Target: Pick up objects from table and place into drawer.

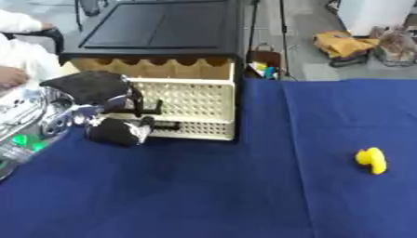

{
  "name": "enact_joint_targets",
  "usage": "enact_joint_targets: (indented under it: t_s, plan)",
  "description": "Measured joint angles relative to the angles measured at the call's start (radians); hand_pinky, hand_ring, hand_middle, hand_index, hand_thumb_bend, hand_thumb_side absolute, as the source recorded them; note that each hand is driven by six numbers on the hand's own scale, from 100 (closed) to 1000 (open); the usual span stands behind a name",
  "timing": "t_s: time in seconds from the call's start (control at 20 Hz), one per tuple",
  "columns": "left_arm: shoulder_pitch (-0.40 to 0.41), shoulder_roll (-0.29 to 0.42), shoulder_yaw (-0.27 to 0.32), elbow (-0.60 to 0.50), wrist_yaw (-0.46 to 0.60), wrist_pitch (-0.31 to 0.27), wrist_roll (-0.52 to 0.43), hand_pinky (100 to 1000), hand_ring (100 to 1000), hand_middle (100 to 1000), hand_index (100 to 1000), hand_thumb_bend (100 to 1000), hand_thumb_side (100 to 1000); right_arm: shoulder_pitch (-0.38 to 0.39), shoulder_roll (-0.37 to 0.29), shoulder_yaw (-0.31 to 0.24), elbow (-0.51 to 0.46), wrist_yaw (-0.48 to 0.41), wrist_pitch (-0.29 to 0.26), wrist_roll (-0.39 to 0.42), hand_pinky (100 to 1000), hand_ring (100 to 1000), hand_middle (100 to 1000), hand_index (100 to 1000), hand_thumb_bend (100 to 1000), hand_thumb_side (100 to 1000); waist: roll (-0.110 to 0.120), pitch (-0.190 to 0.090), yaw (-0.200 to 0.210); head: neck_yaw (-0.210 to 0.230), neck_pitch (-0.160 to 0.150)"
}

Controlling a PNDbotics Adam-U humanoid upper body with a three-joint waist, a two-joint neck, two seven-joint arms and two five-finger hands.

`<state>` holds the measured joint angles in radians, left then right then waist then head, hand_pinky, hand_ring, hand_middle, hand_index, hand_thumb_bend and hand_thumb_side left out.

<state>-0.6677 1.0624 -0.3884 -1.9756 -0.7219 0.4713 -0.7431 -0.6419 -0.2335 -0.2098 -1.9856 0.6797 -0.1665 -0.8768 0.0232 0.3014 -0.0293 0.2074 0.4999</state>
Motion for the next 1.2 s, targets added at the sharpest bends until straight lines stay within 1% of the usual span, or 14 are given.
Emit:
enact_joint_targets:
  t_s: [0.2,0.75,1.2]
  plan:
    - [0.0,0.003,-0.002,-0.008,0.006,-0.002,-0.002,100,100,100,660,100,740,0.0,0.001,0.0,0.0,0.001,0.0,-0.001,665,691,633,708,100,963,0.0,-0.008,0.004,0.0,0.001]
    - [0.0,0.003,-0.01,-0.012,0.018,-0.008,-0.008,100,100,100,648,100,742,0.0,0.009,0.0,0.0,0.006,0.0,-0.004,666,691,632,708,100,961,-0.005,-0.013,0.013,-0.003,0.001]
    - [0.006,0.004,-0.016,-0.012,0.03,-0.013,-0.013,100,100,100,667,100,736,0.0,0.009,0.0,0.0,0.011,-0.001,-0.006,666,690,631,706,100,957,-0.006,-0.018,0.017,-0.005,0.008]
